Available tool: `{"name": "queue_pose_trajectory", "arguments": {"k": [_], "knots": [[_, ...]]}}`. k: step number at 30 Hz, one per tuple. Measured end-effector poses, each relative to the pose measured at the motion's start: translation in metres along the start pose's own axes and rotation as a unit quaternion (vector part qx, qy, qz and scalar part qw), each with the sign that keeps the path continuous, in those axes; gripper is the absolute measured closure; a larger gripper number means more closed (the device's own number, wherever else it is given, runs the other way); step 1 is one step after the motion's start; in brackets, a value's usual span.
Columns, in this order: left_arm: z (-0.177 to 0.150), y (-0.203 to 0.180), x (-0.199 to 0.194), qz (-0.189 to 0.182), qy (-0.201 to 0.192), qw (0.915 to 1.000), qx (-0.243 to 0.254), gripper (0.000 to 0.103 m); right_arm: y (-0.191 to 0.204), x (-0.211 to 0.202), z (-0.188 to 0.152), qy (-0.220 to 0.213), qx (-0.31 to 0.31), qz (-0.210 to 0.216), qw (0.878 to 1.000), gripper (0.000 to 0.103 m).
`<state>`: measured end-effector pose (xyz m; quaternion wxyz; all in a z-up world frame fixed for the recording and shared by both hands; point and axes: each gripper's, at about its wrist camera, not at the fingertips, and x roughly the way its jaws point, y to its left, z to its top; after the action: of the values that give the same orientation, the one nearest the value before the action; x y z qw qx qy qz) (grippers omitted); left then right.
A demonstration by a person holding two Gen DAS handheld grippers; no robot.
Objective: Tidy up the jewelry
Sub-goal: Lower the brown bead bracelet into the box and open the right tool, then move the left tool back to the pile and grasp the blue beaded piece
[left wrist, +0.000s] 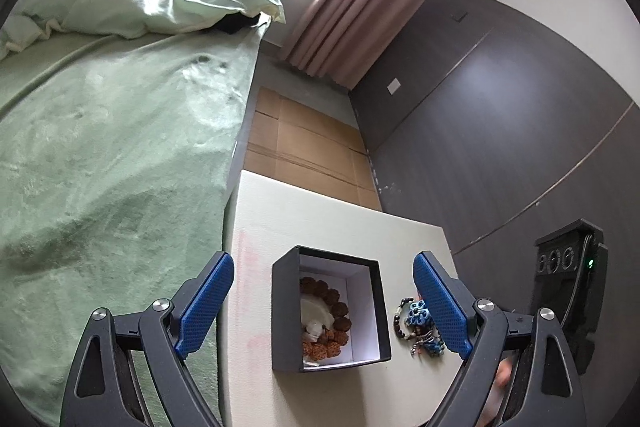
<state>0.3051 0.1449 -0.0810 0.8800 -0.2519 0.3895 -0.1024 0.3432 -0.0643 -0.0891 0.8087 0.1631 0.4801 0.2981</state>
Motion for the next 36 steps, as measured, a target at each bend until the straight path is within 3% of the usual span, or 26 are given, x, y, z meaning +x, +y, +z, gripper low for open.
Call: {"name": "queue_pose_trajectory", "arguments": {"k": [6, 20, 26, 28, 30, 31, 36], "knots": [[-0.006, -0.020, 0.008, -0.008, 0.013, 0.9994, 0.031, 0.012, -0.027, -0.038, -0.001, -0.025, 0.025, -0.040, 0.999, 0.056], [-0.030, -0.082, 0.043, -0.033, 0.053, 0.9913, 0.116, 0.012, -0.091, -0.090, -0.025, -0.050, 0.085, -0.079, 0.992, 0.050], [-0.033, -0.117, 0.071, -0.037, 0.099, 0.9798, 0.170, 0.012, -0.127, -0.100, -0.045, -0.054, 0.139, -0.079, 0.986, 0.050], [-0.033, -0.127, 0.080, -0.038, 0.112, 0.9762, 0.181, 0.012, -0.137, -0.100, -0.051, -0.048, 0.155, -0.085, 0.983, 0.044], [-0.035, -0.138, 0.090, -0.034, 0.129, 0.9707, 0.200, 0.012, -0.145, -0.102, -0.056, -0.044, 0.167, -0.093, 0.981, 0.024], [-0.037, -0.143, 0.096, -0.034, 0.139, 0.9676, 0.208, 0.012, -0.149, -0.103, -0.057, -0.044, 0.172, -0.097, 0.979, 0.020], [-0.043, -0.160, 0.124, -0.030, 0.175, 0.9589, 0.221, 0.019, -0.163, -0.109, -0.061, -0.049, 0.187, -0.107, 0.975, 0.010]]}}
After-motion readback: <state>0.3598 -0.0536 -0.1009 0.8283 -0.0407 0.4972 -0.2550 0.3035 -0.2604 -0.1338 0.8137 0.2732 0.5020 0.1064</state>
